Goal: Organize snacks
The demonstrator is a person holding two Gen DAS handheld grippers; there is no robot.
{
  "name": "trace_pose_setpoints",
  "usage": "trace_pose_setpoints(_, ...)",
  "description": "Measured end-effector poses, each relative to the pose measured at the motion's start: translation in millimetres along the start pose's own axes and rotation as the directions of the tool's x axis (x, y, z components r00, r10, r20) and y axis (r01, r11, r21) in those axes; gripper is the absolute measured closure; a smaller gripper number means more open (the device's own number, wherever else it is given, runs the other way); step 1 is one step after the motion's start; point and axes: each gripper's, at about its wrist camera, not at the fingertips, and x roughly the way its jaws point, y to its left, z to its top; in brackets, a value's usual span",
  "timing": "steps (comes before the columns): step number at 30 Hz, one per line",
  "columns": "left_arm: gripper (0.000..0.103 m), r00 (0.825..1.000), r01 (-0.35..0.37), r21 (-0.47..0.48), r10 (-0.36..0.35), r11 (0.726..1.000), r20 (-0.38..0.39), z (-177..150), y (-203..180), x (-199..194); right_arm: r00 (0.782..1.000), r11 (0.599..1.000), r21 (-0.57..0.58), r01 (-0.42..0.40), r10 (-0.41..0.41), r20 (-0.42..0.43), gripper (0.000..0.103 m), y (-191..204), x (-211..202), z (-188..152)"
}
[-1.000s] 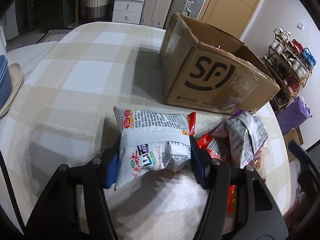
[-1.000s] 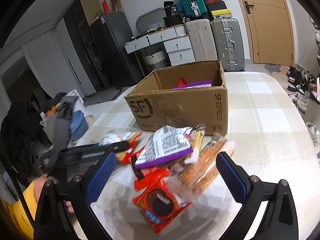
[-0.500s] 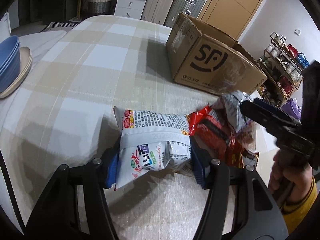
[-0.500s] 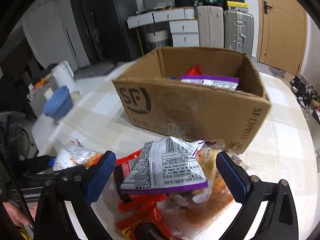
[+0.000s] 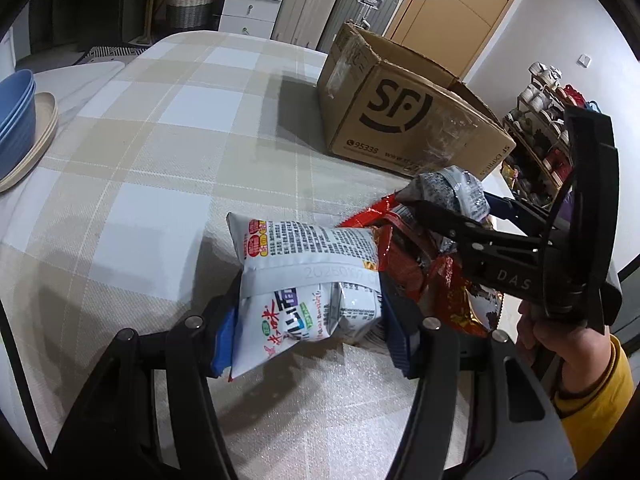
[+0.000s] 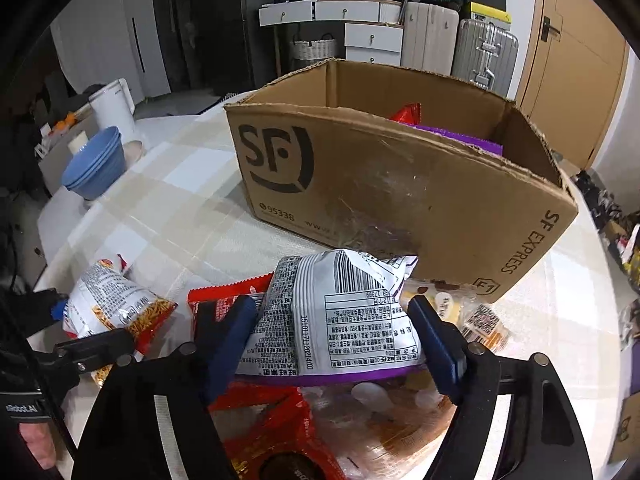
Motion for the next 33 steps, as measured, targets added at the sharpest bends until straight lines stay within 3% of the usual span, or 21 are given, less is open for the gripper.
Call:
trace_pose_setpoints(12, 0.046, 1.000, 0.024, 0.000, -0.024, 1.000, -0.001, -4, -3, -10, 0.998, 0.997, 0.048, -0.055, 0.054, 0.025, 0.038, -8, -15, -7)
trace_pose_setpoints(14, 0.046, 1.000, 0.022, 0.001, -0.022, 1.000, -0.001, -6, -4, -11, 0.997, 0.996, 0.057, -0.067, 0.065, 0.035, 0.045, -11, -20, -9)
trace_pose_setpoints(24, 0.046, 1.000, 0.024, 0.022, -0.025, 0.999, 0.006, -13, -14, -24, 0.991, 0.987, 0.089, -0.134, 0.130, 0.043, 0.046, -14, -36, -24)
trace_pose_setpoints(27, 0.046, 1.000, 0.022, 0.020, -0.022, 1.000, 0.007, -16, -14, -27, 0.984, 0.975, 0.135, -0.176, 0.169, 0.063, 0.051, -21, -43, -28)
trace_pose_setpoints(29, 0.046, 1.000, 0.018, 0.021, -0.019, 1.000, 0.008, -17, -15, -29, 0.978, 0.966, 0.159, -0.205, 0.193, 0.084, 0.066, -26, -51, -30)
trace_pose_setpoints(33, 0.046, 1.000, 0.017, 0.024, -0.017, 1.000, 0.007, -19, -16, -33, 0.977, 0.960, 0.185, -0.209, 0.197, 0.081, 0.067, -31, -57, -36)
